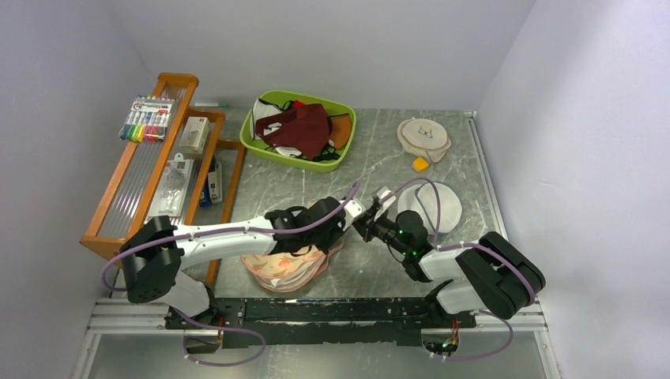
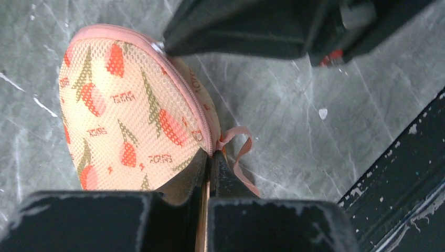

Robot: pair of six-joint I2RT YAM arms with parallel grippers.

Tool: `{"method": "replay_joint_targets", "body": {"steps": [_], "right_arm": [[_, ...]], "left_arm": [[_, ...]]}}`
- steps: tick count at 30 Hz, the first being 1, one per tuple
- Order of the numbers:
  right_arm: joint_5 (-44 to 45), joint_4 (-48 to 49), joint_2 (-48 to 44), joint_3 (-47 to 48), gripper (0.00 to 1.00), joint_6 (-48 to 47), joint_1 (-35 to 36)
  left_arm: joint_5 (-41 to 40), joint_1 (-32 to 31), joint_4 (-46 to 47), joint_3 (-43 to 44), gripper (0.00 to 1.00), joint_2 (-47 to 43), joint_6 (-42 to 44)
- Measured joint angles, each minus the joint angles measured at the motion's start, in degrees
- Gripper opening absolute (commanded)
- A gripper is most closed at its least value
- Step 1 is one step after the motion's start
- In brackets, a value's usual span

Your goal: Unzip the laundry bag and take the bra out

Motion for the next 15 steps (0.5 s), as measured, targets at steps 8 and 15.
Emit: {"method": "replay_joint_targets", "body": {"steps": [8,15], "right_arm": [[5.8,-3.3,-0.1,0.0,0.00,0.2,0.0],[5.1,-5.6,-0.1,0.5,0.00,-0.3,0.1]], "left_arm": [[0.7,-0.7,0.4,-3.1,0.07,-1.3,0.9],[-7.7,-0.9,-1.8,-3.4,0.17,1.2,-1.1]]}}
